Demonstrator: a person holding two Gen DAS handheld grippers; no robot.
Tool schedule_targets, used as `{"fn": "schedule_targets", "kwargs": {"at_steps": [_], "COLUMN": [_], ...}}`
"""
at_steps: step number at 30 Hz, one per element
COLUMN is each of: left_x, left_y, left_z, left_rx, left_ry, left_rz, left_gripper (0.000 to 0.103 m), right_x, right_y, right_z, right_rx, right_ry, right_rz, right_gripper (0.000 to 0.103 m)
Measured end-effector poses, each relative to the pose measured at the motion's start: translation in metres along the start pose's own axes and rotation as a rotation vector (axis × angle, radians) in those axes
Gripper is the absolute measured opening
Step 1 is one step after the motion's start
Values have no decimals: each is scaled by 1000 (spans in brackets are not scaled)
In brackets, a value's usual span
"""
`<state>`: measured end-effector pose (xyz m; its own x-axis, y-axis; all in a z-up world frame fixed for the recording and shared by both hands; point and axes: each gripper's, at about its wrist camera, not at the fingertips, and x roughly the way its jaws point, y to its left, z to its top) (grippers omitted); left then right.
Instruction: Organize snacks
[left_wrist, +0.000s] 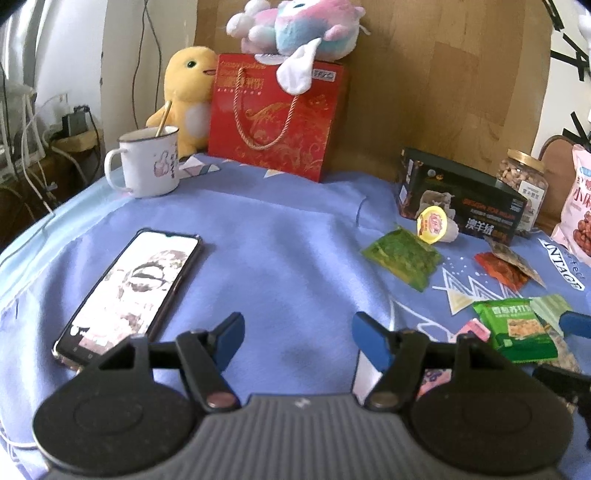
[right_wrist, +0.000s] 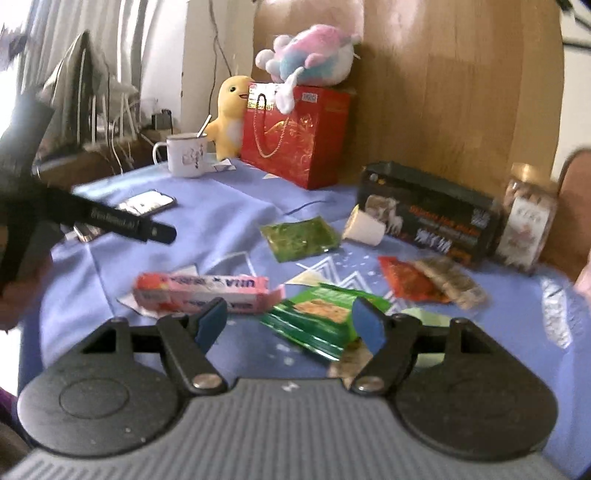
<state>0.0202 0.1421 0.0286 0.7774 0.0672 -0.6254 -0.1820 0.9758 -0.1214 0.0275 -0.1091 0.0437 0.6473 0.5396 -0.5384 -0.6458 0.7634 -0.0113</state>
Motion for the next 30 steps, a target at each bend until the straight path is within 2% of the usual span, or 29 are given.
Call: {"fn": "schedule_targets", "kwargs": {"at_steps": [4,9,17,30], "left_x": [5,14,40,56], "left_y": [1,-19,-32,-35], "left_z": [8,24,38,41], "left_rx": [-4,73,106,116], "left_ry": [13,-36,-28,-23], "left_rz": [-59,-86,-159,-180], "left_gripper": [66,66,66,66], "right_x": [7,12,19,37], "right_y": [-4,-12,-22,-28], "right_z": [5,8,13,22], "right_rx": [92,148,189,195], "right_ry": [22,44,72,87], "right_rz": [49,42,46,81], "right_gripper": [77,77,76,76]}}
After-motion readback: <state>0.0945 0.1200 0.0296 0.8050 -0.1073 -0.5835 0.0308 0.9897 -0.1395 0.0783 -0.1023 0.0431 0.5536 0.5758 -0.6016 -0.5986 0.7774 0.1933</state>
